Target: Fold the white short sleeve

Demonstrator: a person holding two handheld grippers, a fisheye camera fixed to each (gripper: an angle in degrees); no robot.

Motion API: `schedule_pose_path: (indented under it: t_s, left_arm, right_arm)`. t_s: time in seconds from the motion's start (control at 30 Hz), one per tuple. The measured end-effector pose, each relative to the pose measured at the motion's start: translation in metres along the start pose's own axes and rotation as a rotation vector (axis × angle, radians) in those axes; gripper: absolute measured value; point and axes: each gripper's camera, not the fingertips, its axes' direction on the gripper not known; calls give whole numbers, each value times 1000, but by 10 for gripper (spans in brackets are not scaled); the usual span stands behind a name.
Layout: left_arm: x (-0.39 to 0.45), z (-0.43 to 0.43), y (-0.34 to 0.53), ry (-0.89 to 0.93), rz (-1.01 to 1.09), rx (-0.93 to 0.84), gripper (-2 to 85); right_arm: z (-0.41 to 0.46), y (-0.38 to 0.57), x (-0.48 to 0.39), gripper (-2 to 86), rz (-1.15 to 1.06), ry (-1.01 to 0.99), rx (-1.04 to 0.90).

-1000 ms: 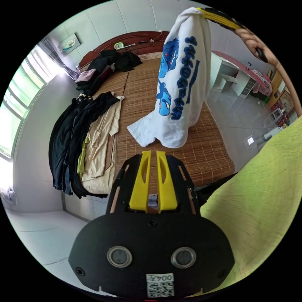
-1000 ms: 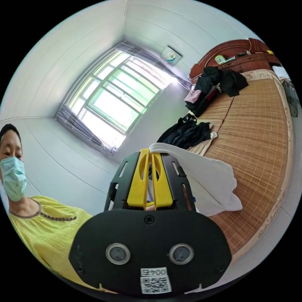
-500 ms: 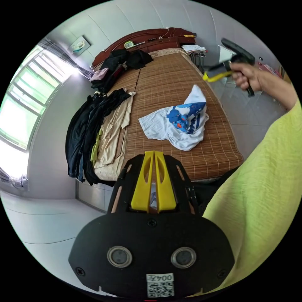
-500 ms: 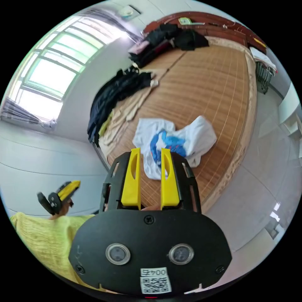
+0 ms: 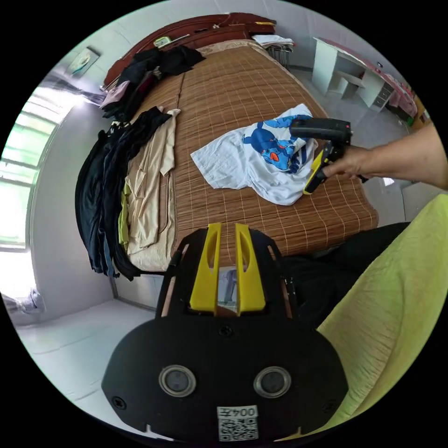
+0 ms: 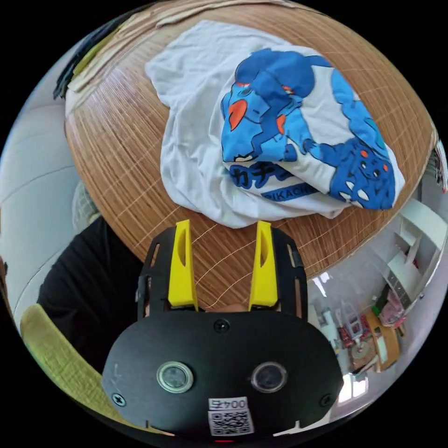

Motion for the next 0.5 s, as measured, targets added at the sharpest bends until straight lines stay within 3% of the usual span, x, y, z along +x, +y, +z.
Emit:
schedule_pose_path:
  t_s: [0.13, 0.2, 0.27, 0.33, 0.5]
  left_arm:
    - [13, 21, -17, -23, 121, -4, 99]
    - [23, 26, -29, -23, 165, 13, 118]
    - [31, 27, -38, 12, 182, 27, 129]
    - [41, 28, -47, 44, 198, 42, 138]
    - [77, 16, -69, 24, 252, 110, 152]
  right_arm:
    - [29, -26, 0, 64, -88, 230, -120]
    - [8, -23, 23, 42, -63, 73, -71]
    - [-38, -8, 69, 38, 1, -271, 35]
    - [-77, 9, 105, 38, 18, -468, 135]
    - [-168, 56, 171, 39, -28, -750, 346]
